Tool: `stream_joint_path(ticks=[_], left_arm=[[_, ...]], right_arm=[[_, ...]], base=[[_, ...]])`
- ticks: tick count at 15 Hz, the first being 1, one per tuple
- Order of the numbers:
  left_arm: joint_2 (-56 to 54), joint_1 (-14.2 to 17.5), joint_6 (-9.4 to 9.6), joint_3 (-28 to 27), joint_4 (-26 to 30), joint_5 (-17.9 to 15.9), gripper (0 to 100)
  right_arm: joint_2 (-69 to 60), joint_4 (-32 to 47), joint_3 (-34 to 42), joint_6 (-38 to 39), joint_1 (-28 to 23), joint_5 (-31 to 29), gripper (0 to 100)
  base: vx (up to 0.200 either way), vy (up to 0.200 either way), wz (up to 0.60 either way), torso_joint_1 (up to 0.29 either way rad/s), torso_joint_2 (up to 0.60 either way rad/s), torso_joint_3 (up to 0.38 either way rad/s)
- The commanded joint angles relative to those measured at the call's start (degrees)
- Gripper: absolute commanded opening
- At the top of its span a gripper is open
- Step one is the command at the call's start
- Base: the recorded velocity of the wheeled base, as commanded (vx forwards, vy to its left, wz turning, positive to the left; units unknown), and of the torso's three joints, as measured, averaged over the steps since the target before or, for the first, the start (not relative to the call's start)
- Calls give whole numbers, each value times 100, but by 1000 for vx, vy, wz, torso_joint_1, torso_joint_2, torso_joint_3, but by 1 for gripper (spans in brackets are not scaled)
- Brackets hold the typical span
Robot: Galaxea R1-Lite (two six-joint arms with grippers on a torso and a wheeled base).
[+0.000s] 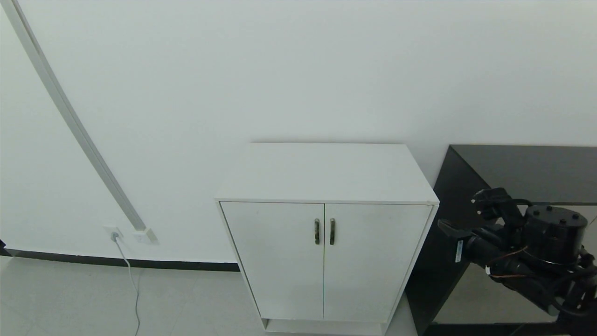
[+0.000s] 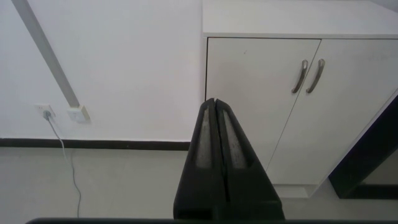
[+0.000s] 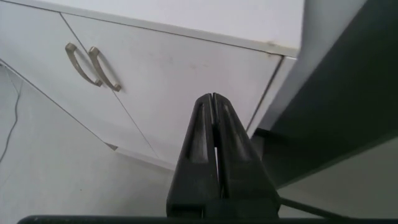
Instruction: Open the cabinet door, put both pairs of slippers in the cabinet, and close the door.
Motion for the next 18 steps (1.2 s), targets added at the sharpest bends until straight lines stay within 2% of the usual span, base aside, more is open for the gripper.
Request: stream_joint_path(ticks=[1,3,8,11,14,16,18], left_arm=[[7,2,-1,1,0,-1,0],[7,2,-9,1,0,-1,0],[7,2,-9,1,0,-1,0],[7,2,-9,1,0,-1,0],[7,2,-9,1,0,-1,0],[7,2,-9,1,0,-1,0],[7,2,-9,1,0,-1,0]], right_arm=[[-622,24,421,-3,-181,-23,0],[-903,7,790,-3,-348,-340,0],[-1589,24,1528,-3,-822,-524,0],[-2002,77,1915,-3,-1402,-682,0],[-2801,851,1915,-11,-1894,-700,0],[-3487,1527,1915,-11,-1974,-691,0],[-4419,2547,1906,-11,-1974,-665,0]], base=[[0,0,0,0,0,0],[0,0,0,0,0,0],[0,0,0,0,0,0],[0,0,0,0,0,0],[0,0,0,0,0,0],[0,0,0,0,0,0],[0,0,0,0,0,0]])
